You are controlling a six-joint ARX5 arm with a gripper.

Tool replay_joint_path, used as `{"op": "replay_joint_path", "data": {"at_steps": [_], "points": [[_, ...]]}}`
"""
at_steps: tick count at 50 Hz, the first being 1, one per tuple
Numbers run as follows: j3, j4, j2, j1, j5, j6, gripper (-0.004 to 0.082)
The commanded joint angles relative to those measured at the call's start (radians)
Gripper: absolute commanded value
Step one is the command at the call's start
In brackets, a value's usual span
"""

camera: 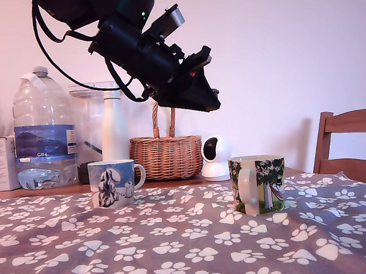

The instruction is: Pick up the coffee capsules from the table one by one and drop them inside the nearest coffee cup

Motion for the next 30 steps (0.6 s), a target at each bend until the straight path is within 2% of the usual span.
{"op": "replay_joint_path", "data": {"at_steps": [1, 14, 30], "points": [[-0.011, -0.001, -0.003, -0.008, -0.003, -0.011, 0.0149], [-0.011, 0.023, -0.003, -0.011, -0.003, -0.011, 0.0149], [-0.011, 0.11, -0.003, -0.068, -0.003, -0.011, 0.0149]]}}
